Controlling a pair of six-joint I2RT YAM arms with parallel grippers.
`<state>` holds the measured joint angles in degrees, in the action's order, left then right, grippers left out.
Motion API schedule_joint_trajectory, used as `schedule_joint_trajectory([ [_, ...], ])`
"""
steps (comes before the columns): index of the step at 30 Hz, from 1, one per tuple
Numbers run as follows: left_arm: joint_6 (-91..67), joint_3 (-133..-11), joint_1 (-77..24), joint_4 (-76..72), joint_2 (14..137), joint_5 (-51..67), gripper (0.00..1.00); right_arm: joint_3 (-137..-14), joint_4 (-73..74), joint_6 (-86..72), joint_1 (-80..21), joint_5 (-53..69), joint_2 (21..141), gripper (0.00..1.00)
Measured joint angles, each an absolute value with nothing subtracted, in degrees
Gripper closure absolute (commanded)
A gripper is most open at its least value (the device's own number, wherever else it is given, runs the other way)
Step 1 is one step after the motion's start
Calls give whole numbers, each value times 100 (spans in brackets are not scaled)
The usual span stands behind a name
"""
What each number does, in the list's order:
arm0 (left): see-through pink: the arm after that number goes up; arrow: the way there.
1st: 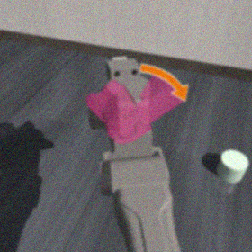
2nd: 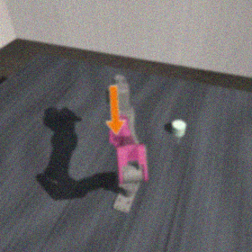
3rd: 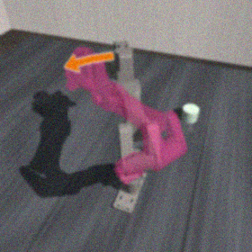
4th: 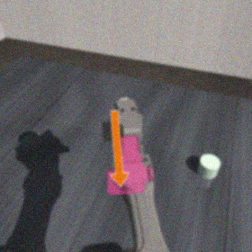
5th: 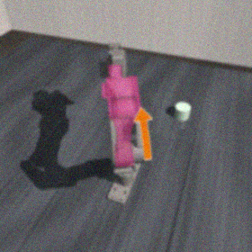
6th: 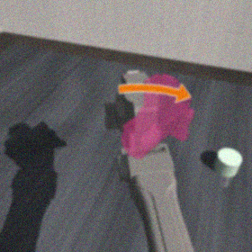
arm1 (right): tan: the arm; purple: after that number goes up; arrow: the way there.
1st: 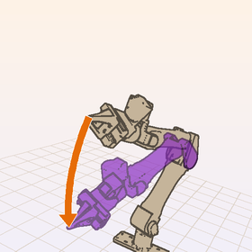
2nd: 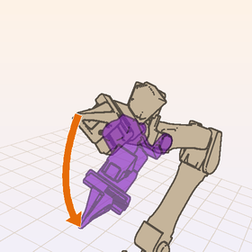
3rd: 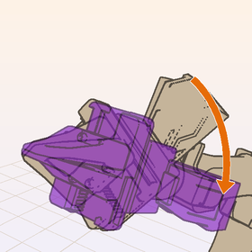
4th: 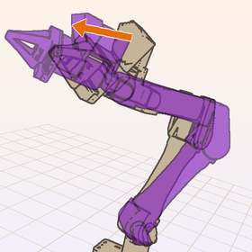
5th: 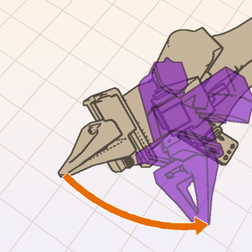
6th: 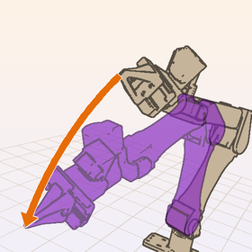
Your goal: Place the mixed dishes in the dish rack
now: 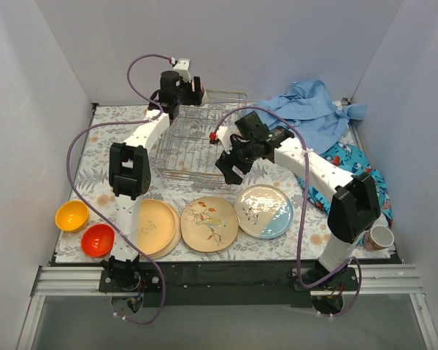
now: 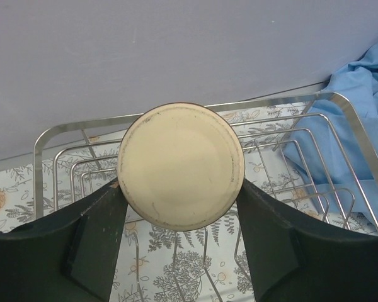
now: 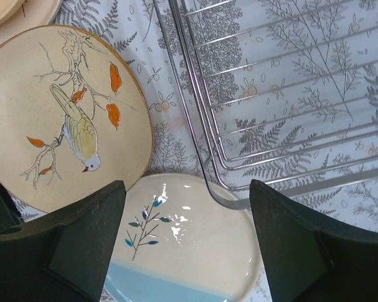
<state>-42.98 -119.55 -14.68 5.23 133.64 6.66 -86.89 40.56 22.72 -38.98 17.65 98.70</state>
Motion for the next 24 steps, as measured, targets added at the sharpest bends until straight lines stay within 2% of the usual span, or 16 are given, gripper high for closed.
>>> schedule_joint_trajectory([
  [3,-4257,-12077,-1468,631,13367,666,92,-8836,4060,2598,-3924,1946,10029,19],
  [9,-4217,-12317,-1468,714,13369,646,92,-9183,4268,3192,-4069,2112,10479,39],
  [10,-4209,-12366,-1468,731,13371,646,92,-9249,4316,3275,-4088,2123,10586,50],
  [12,-4174,-12466,-1468,777,13373,646,92,-9292,4383,3426,-4121,2134,10731,62],
  [13,-4150,-12514,-1468,801,13375,646,92,-9297,4421,3500,-4130,2145,10796,73],
  [16,-4064,-12648,-1468,886,13380,642,92,-9351,4469,3756,-4130,2134,10927,93],
  [17,-4029,-12674,-1468,910,13380,644,92,-9356,4504,3822,-4117,2137,10949,97],
  [24,-3922,-12934,-1468,1236,13454,663,93,-9345,4731,4377,-4097,2158,10919,99],
])
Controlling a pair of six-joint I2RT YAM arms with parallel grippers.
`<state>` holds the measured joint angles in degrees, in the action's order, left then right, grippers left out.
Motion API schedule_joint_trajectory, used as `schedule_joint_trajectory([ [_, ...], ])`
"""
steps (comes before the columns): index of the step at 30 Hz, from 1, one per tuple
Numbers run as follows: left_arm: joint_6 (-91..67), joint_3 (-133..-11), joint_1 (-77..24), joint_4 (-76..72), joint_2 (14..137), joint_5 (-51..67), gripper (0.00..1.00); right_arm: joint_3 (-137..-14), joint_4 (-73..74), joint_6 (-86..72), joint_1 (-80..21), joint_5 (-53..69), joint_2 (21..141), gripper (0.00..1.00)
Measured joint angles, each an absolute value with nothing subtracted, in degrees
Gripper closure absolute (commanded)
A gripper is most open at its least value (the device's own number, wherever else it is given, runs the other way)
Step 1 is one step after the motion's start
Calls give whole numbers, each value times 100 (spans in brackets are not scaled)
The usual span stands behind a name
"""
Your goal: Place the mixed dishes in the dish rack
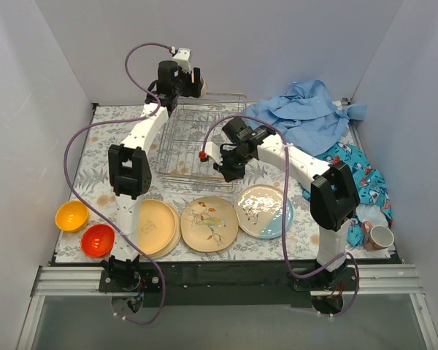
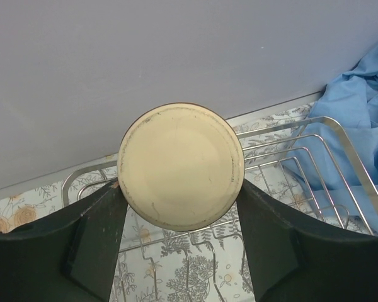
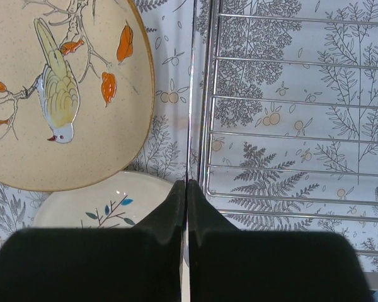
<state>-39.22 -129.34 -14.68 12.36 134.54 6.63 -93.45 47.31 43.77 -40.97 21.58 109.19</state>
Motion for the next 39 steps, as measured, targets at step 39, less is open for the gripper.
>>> schedule_joint_trajectory([
  [39,-3470,-12932,-1437,2681,13906,880,83,-9085,4991,4799,-4084,2130,10685,99],
])
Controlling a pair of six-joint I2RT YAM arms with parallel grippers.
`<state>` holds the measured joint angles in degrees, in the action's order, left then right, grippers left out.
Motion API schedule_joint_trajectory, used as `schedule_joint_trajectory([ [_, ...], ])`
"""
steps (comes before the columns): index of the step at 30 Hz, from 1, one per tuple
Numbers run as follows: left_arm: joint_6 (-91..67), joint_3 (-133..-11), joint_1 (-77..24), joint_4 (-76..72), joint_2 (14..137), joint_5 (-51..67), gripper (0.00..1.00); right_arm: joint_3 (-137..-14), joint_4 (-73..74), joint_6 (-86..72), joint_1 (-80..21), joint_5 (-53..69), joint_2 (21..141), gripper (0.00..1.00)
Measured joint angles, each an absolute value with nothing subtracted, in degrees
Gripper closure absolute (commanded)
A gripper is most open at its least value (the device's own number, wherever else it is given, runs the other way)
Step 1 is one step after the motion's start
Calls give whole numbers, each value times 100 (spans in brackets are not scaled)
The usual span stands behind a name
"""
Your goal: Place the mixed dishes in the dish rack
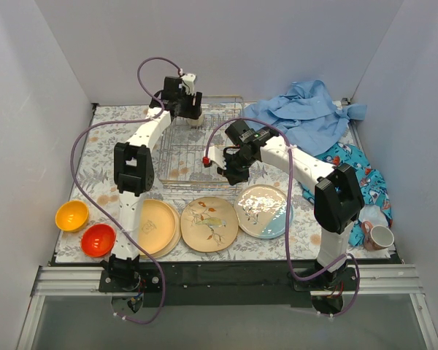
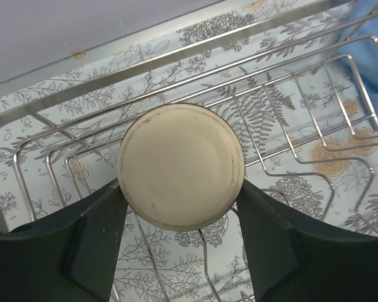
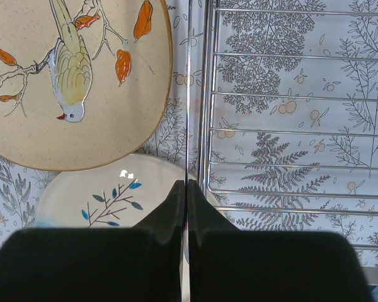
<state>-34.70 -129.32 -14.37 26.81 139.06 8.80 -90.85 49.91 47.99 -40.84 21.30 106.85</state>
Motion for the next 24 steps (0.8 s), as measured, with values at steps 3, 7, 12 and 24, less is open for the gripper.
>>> schedule_joint_trajectory([
  [3,-3428,-12971,-1437,2596,14108,860,60,-9085,5000,4794,-4084,2132,10685,95],
  [7,-3454,-13006,-1437,2526,14134,832,38,-9048,4978,4777,-4084,2117,10654,76],
  [12,-3555,-12615,-1437,2193,13955,832,28,-8976,5116,4646,-4084,2001,10643,55],
  [24,-3667,-12097,-1437,2276,12851,827,2,-9096,5269,4099,-4084,1658,10497,45],
])
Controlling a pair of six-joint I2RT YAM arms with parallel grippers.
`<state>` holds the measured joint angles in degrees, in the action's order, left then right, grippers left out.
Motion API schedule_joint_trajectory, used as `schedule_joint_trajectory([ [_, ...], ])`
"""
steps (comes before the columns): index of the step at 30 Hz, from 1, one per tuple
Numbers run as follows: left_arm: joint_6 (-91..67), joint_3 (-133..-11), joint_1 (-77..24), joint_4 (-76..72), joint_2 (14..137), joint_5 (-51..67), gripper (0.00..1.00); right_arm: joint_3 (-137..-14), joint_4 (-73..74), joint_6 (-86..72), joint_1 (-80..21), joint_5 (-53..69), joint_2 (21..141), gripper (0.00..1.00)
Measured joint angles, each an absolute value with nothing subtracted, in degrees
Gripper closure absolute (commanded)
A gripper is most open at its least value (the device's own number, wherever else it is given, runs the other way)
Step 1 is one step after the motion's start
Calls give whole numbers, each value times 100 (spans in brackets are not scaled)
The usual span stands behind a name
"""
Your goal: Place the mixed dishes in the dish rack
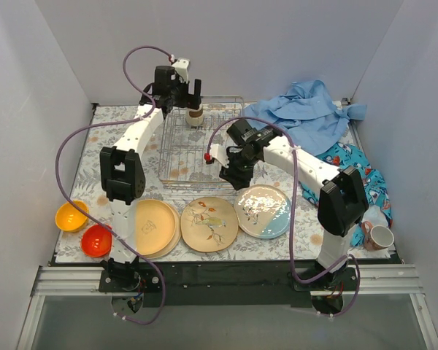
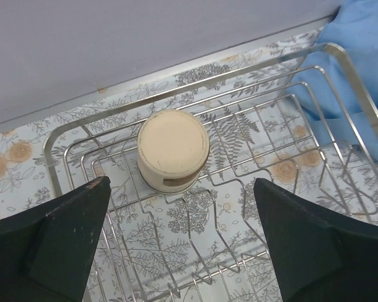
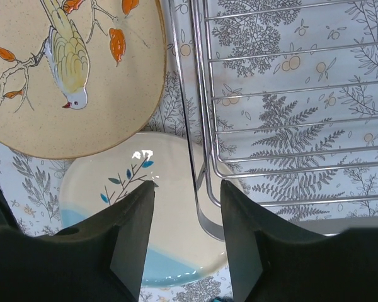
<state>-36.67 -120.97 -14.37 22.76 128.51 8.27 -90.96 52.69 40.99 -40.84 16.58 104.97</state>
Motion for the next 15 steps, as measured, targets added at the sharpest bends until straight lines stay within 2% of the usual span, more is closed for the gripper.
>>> schedule_joint_trajectory([
  [8,-3924,-11625,-1437,2237,11762,604,2,-9325,5553,3437,-3610,1284,10114,46],
  [11,-3907,-11190,-1459,2217,11128,585,2,-9295,5793,3238,-2895,1055,9725,47],
  [15,-3555,-10479,-1627,1997,10353,231,2,-8777,6226,3251,-1441,834,8945,48],
])
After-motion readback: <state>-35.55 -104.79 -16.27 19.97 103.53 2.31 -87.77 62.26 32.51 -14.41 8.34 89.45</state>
